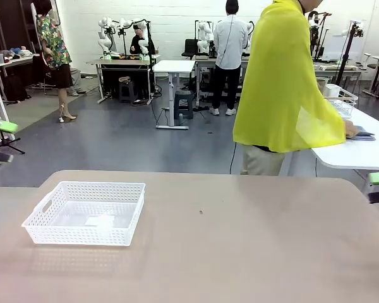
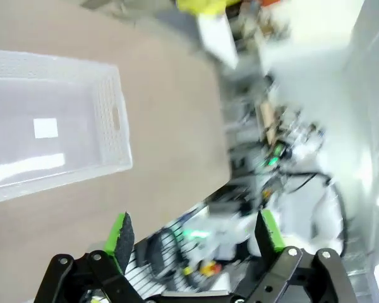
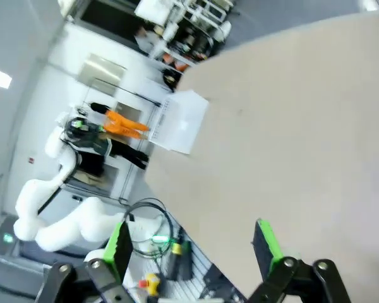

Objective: Clean and organize the cups into the basket.
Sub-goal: Pick up the Organizing basket and move it to the center of the table, then pick up the Reusable plastic cup from the right side of the table and place it inside the Organizing basket.

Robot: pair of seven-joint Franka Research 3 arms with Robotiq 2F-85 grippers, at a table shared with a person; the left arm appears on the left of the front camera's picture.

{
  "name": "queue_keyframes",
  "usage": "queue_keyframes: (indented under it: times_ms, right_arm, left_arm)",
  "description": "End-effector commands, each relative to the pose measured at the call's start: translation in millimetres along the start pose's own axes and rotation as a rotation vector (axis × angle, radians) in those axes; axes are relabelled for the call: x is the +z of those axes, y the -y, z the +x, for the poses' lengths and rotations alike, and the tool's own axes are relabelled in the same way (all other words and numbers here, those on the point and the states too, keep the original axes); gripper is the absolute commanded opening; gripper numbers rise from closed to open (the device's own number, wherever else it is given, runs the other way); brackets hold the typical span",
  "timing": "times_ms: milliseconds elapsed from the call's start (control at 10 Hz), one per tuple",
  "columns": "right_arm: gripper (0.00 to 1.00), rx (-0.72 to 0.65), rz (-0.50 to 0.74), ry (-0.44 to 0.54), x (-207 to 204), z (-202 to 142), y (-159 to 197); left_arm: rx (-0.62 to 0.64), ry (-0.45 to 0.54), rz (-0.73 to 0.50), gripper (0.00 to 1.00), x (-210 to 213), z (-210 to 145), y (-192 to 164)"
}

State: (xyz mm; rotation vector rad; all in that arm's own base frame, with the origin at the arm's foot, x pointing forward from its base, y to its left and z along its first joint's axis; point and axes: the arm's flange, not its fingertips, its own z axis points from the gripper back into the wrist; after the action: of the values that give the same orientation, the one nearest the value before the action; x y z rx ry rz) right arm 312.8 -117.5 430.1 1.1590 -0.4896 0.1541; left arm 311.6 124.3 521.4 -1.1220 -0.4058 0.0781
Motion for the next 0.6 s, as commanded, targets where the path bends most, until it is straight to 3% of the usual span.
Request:
queue_keyframes:
  times_ms: [0, 500]
  right_arm:
    - [1.0, -0.077, 0.025, 0.012, 38, 6, 25]
    - [1.0, -0.111, -0.05, 0.002, 138, -29, 14]
  left_arm:
    - [0.07, 0.043, -0.045, 1.0, 20, 9, -22]
    - [0.151, 0.051, -0.026, 1.0, 94, -5, -91]
